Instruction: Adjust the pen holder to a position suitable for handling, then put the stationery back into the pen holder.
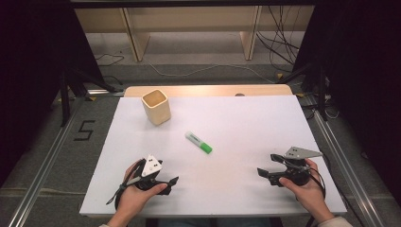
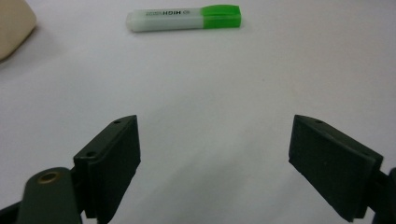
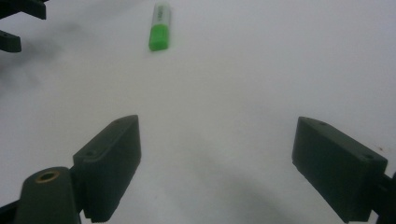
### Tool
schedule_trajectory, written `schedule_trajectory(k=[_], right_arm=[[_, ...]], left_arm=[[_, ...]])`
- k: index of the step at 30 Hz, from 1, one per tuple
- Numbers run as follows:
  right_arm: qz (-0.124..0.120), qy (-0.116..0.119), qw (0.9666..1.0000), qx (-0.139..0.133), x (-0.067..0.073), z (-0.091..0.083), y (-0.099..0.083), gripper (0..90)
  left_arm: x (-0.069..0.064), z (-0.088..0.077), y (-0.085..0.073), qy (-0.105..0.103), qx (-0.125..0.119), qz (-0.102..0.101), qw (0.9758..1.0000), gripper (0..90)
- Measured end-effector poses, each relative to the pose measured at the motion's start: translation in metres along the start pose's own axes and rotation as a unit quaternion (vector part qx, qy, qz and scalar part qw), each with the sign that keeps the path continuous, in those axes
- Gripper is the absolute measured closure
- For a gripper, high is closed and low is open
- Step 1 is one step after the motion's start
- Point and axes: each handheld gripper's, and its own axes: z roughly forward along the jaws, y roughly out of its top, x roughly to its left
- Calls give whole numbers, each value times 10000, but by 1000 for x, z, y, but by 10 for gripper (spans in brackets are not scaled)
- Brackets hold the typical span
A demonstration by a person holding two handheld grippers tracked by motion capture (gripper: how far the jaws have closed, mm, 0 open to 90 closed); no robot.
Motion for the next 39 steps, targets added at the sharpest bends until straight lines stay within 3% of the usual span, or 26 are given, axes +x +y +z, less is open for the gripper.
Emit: schedule_trajectory(k=[17,34,39], right_arm=[[23,-38,10000,36,1,3,2,163],[24,-47,10000,31,1,4,2,163],[44,-58,10000,15,1,3,3,163]], left_arm=[[2,2,-2,153,58,221,9996,169],[2,3,-1,190,83,261,9994,182],[2,4,0,184,-31,185,9997,207]])
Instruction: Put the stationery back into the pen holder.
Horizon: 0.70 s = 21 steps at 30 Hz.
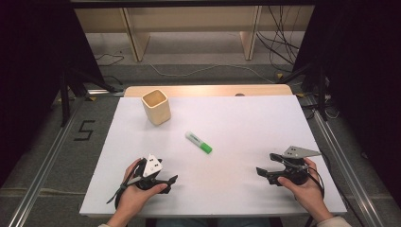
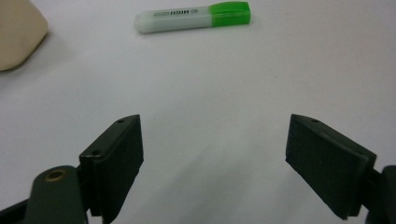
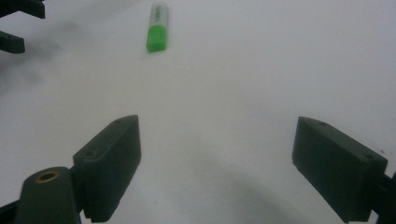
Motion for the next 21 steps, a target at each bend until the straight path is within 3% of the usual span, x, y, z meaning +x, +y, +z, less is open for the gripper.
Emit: schedule_trajectory(k=[6,12,16,18,21], right_arm=[[32,4,10000,21,0,2,1,163],[52,9,10000,29,-1,1,0,163],[25,35,10000,19,-1,1,-1,163],[23,56,10000,58,-1,0,-2,163],[13,54,10000,62,0,-1,-2,163]], left_arm=[[1,2,1,-8,-47,-142,9999,330],[1,5,11,0,3,18,10000,666],[3,13,24,93,28,65,9999,831],[4,18,32,116,51,63,9999,884],[8,28,43,147,65,49,9999,897]])
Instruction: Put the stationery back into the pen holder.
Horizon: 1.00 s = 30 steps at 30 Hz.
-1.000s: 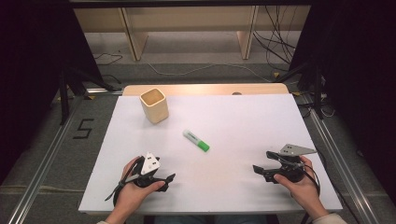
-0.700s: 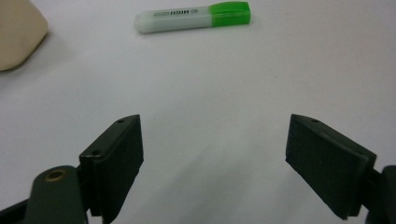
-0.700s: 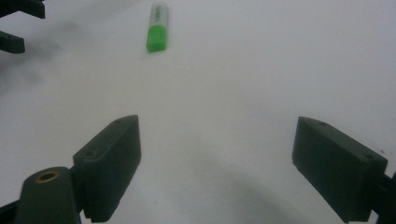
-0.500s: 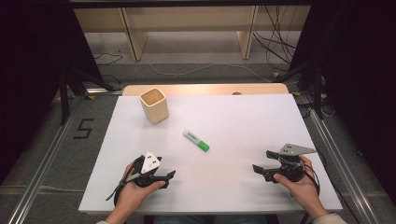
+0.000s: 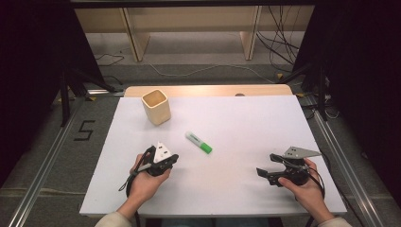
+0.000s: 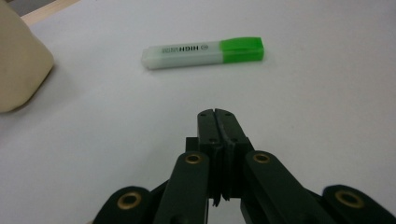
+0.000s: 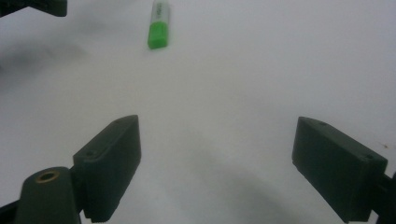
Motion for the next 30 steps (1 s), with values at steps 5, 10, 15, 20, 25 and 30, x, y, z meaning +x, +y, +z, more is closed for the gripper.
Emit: schedule_trajectory(k=[5,10,15,20,25,30], right_arm=[[5,35,10000,64,3,2,0,163],[-94,49,9999,67,4,3,1,163],[-75,59,9999,103,4,4,1,163],[-78,63,9999,125,4,4,0,163],[-95,72,9999,103,4,4,0,163],[-113,77,9998,118,4,4,0,163]], left_arm=[[11,18,18,4,34,-75,10000,898],[23,44,36,-52,79,-56,9999,899],[34,71,53,-50,76,-131,9999,899],[39,98,67,-35,211,-56,9998,899],[44,115,73,12,294,-45,9996,899],[47,128,73,21,482,-71,9988,899]])
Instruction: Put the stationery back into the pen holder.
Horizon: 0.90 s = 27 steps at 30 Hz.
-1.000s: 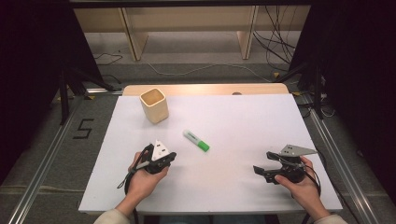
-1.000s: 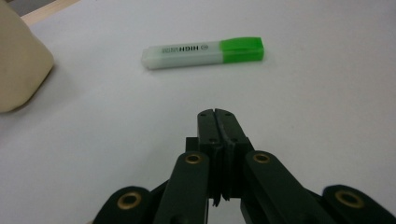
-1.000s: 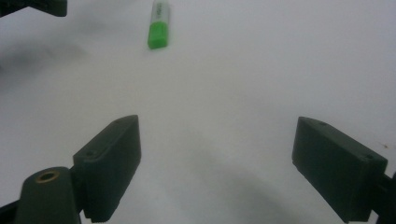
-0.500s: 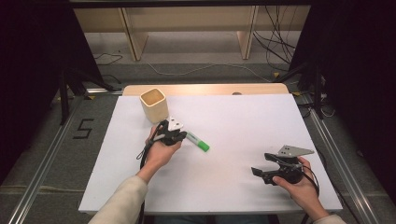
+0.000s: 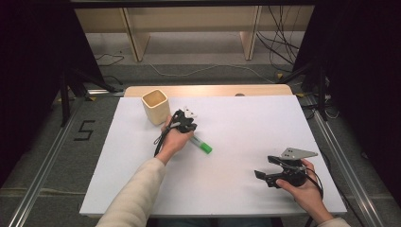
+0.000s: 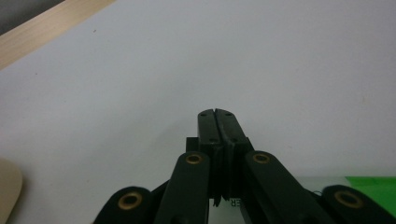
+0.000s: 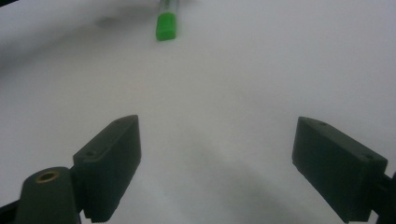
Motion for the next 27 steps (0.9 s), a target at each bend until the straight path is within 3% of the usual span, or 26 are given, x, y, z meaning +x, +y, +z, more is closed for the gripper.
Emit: schedule_trajectory(k=[9,21,27], right_arm=[[1,12,10000,3,0,0,0,163],[34,12,10000,2,0,0,0,163],[42,10,10000,5,0,0,0,163]], left_arm=[[1,8,-5,82,271,47,9996,900],[4,2,-9,14,536,-77,9985,900],[1,-5,-12,29,682,22,9977,900]])
